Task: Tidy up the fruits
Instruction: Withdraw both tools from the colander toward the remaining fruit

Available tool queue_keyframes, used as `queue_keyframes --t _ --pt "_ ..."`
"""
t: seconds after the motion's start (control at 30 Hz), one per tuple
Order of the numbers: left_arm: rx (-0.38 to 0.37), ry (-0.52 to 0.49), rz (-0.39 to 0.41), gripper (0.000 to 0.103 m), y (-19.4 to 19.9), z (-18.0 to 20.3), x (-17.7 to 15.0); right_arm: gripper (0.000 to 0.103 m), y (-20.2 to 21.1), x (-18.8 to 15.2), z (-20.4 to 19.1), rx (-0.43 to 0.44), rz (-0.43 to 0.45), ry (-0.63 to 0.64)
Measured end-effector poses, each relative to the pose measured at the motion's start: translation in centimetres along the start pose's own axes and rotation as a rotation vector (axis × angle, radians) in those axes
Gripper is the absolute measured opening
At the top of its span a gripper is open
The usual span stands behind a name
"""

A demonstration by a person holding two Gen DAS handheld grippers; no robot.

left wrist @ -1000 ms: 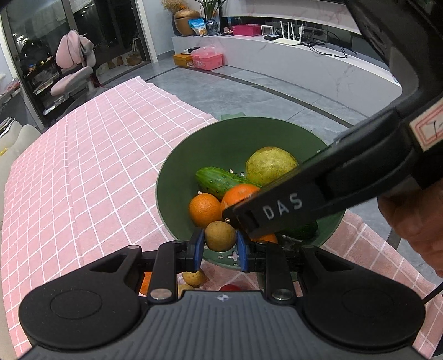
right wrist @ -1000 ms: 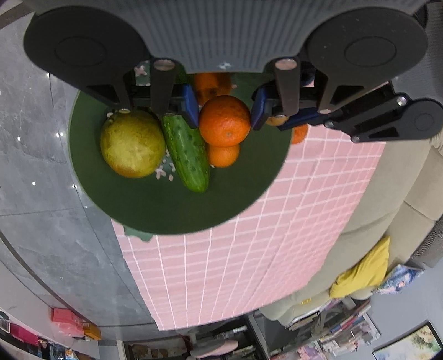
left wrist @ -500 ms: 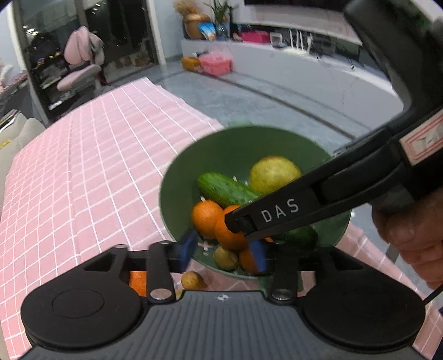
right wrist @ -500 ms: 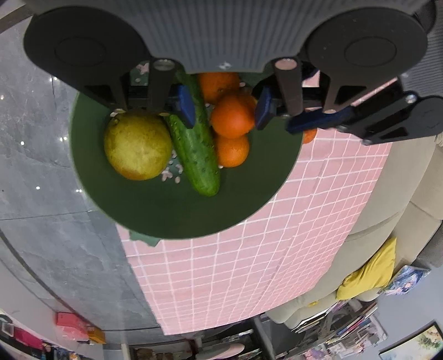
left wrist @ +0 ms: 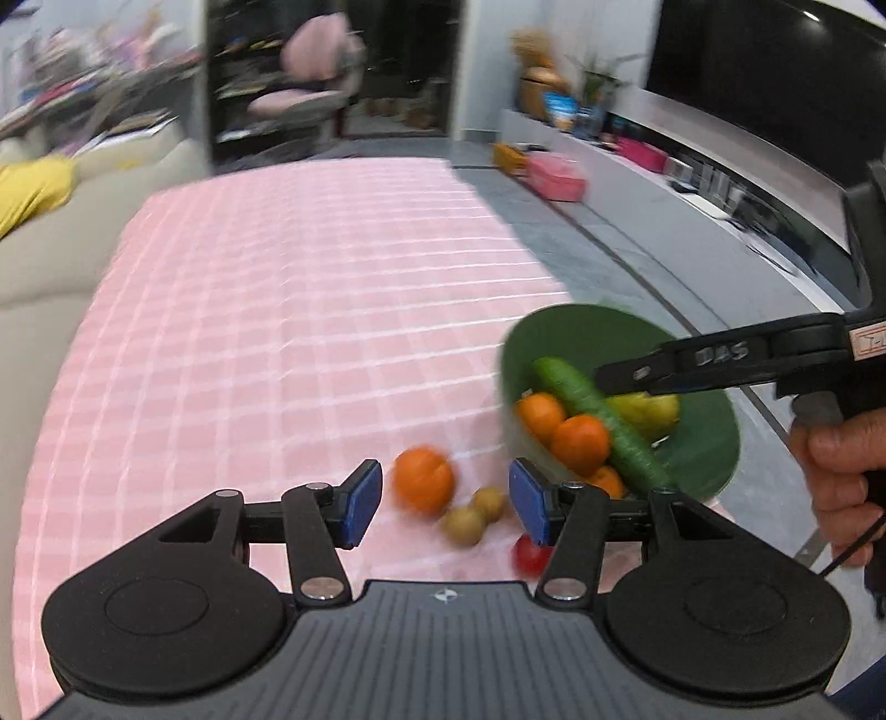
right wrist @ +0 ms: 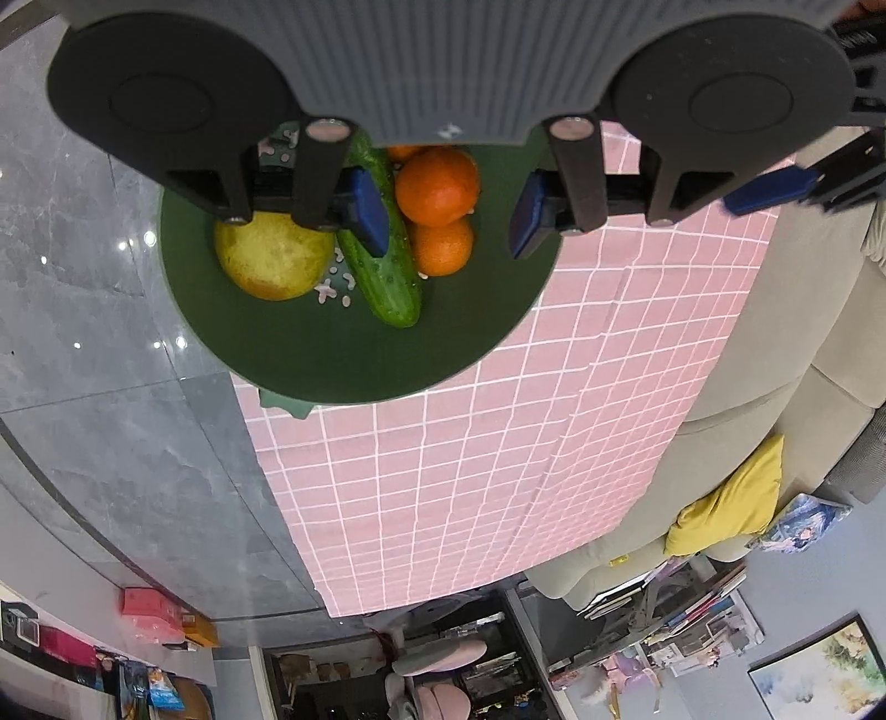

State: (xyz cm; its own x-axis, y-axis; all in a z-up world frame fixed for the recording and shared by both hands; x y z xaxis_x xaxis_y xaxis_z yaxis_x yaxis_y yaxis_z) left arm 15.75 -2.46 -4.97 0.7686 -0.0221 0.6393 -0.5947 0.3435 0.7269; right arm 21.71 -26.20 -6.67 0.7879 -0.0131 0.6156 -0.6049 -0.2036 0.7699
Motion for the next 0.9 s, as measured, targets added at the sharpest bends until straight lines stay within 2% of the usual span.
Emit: queue_keyframes --t 0.27,0.47,0.63,0.77,0.9 --pt "0.051 0.123 -0.007 0.063 4.8 -3.9 -3.8 0.046 2.3 -0.4 -2.1 -0.006 0.027 0.062" --pt "0.054 0.143 -0.005 0.063 7.3 -5.1 -6.5 0.046 5.3 -2.0 -4.3 -0.012 0.07 0.104" --pt "0.057 0.116 0.01 0.063 8.4 -5.6 -7.3 0.046 6.7 -4.3 -6.2 -0.046 0.102 0.14" --pt "0.04 0.131 0.026 0.063 8.7 -6.2 -7.5 0.046 7.5 -6.4 -8.3 -0.072 0.137 0.201" --pt "0.039 0.158 0.007 0.063 8.0 -7.0 -8.1 0.046 6.3 -8.5 -10.1 -0.051 0.105 0.215"
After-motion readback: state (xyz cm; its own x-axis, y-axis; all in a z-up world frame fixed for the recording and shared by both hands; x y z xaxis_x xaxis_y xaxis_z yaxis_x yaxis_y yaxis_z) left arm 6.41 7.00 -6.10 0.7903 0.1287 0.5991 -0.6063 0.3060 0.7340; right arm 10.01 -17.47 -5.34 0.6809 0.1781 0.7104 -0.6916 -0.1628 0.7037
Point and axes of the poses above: each gripper's, at about its wrist camera, not at the fingertips, and y roughly against the way its jaws point, z to its right, x to its top, the point moved 2 cm from there along -y, roughly the way its jaws point, and after that the axes turned 14 degrees about y, right-handed, at the moved point
